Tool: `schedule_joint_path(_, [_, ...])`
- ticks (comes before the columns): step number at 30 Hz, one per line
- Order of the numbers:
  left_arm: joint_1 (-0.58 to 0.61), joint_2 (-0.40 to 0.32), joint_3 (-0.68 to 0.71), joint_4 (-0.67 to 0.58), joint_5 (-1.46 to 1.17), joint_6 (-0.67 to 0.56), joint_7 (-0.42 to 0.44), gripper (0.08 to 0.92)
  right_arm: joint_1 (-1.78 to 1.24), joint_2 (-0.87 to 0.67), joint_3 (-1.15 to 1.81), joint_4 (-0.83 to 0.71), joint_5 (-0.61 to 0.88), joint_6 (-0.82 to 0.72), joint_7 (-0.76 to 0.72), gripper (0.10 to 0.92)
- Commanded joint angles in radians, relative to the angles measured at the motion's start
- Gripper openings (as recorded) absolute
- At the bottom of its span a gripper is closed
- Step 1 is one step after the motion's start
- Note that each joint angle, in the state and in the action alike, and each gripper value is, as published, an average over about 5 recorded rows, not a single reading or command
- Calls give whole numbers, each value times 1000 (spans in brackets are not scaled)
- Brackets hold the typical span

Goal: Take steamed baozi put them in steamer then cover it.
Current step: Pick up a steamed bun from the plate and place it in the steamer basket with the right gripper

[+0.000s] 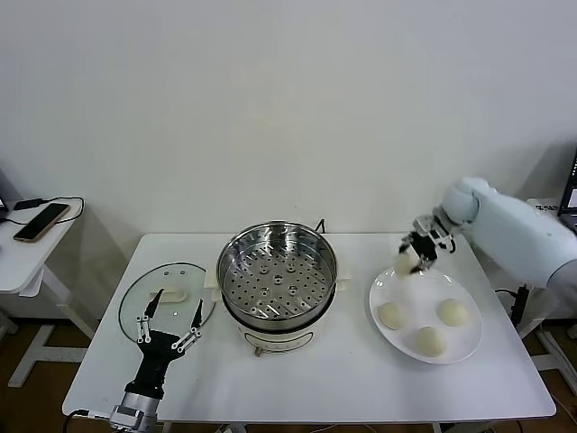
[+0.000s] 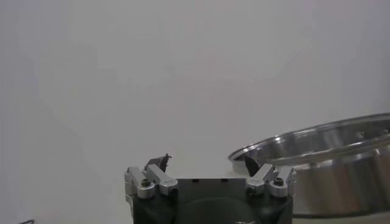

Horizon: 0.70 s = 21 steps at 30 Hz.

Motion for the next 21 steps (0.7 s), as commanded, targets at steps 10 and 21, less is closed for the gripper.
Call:
schedule_joint_path(10, [6,-4,2,-14,-1,2,2,823,238,249,-126,263,-112,293,20,624])
schedule_joint_path(21, [8,-11,-5,-23,-3,1,5,823,83,443,-88,103,-248,332,23,611])
